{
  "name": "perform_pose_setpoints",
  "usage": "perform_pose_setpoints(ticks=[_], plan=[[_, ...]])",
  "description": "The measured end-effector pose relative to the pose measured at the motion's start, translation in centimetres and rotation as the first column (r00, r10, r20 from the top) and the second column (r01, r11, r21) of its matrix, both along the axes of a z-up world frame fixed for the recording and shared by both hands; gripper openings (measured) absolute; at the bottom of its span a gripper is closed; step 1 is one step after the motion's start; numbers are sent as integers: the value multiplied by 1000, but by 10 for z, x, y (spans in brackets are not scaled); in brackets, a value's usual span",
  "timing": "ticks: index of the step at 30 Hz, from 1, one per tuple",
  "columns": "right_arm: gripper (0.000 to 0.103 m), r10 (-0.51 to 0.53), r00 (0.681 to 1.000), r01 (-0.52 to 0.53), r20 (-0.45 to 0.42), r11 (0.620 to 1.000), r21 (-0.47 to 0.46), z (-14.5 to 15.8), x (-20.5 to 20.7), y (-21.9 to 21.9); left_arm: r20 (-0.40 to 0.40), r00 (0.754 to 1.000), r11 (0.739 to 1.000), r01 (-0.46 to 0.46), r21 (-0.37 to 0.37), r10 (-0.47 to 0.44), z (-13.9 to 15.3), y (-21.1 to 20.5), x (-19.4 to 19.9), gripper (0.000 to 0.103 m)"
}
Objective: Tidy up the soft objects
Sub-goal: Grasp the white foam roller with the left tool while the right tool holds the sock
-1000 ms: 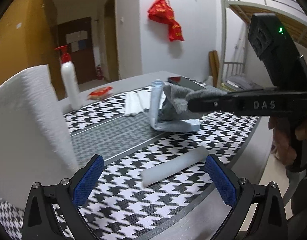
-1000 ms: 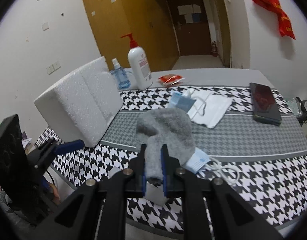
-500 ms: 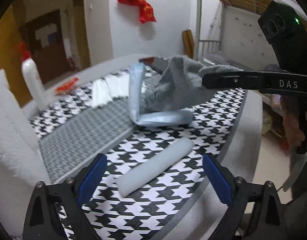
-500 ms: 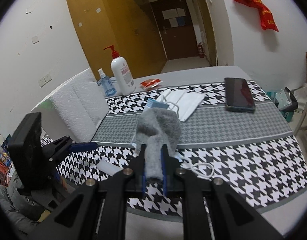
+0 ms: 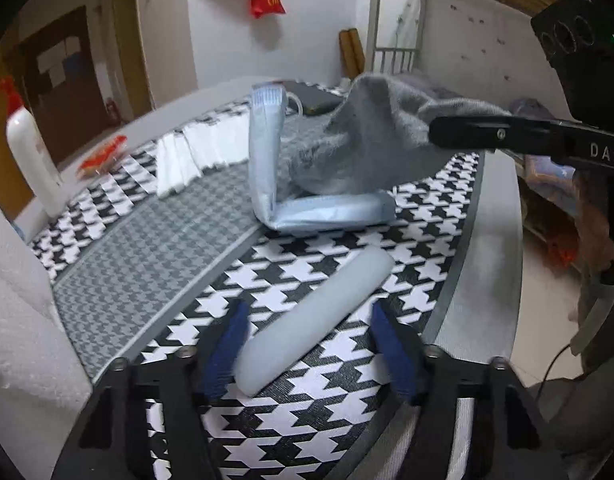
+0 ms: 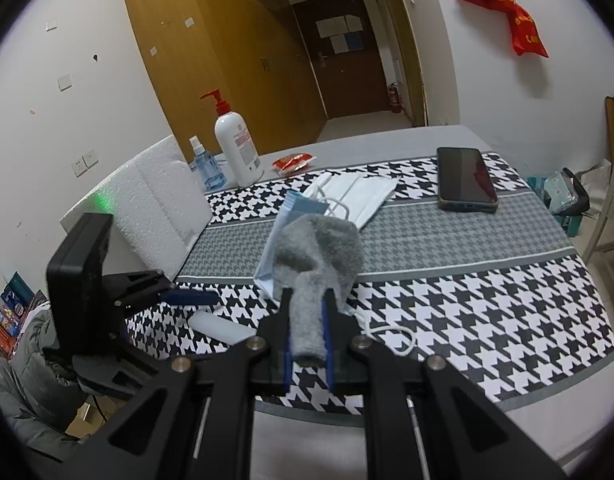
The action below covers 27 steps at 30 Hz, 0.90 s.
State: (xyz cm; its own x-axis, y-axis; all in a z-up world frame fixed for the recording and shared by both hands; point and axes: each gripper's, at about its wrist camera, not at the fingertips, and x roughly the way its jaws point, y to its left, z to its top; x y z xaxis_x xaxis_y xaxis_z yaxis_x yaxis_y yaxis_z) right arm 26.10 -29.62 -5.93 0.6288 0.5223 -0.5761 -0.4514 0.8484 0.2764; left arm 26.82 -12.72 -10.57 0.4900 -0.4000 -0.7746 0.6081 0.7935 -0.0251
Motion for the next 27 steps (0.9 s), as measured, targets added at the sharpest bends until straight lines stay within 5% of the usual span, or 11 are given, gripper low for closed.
perform_pose_setpoints(ticks=[4,12,13,19,27], plan=[[15,-6,1000,6,-2,1000,3,0,-1,-2,3,1000,999,22,26,-22,0,-1,-3,57],[15,-5,1000,4,3,1000,16,1,-3,-3,-12,999,998,-34,60,35,8,6,-5,22],[15,-6,1000,6,6,1000,19,2,-3,-3,-4,999,998,-37,52,37,11,8,-8,11],[15,-11,1000,10,26,1000,24,8,-8,-6,-40,999,1000,-9,23,10,13,8,-27,9],[15,-3,999,2,40,1000,25,11,-15,-6,48,998,999,33,34,-35,22,2,-38,13]])
